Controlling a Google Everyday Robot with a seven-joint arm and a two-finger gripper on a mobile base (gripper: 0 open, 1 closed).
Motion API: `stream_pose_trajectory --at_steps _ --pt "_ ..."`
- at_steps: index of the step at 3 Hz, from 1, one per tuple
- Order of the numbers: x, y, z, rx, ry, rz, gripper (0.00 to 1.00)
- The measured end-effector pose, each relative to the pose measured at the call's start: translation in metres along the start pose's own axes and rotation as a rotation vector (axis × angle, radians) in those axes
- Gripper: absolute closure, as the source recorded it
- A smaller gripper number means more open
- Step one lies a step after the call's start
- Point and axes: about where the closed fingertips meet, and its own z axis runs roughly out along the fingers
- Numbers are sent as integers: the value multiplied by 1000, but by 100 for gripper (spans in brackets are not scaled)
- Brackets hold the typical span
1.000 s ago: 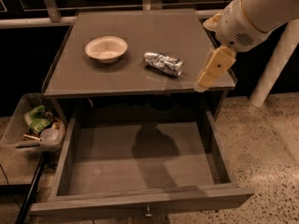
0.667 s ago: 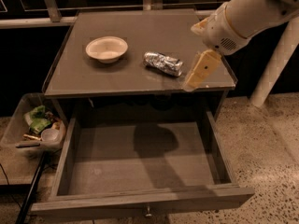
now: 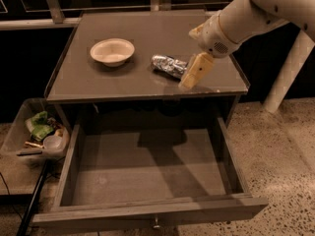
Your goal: Place redbull can into top drawer
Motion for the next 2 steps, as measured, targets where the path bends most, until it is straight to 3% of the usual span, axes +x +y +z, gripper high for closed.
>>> stream_pose_trajectory --at_steps 2 --pt "-2 -33 37 -13 -15 33 0"
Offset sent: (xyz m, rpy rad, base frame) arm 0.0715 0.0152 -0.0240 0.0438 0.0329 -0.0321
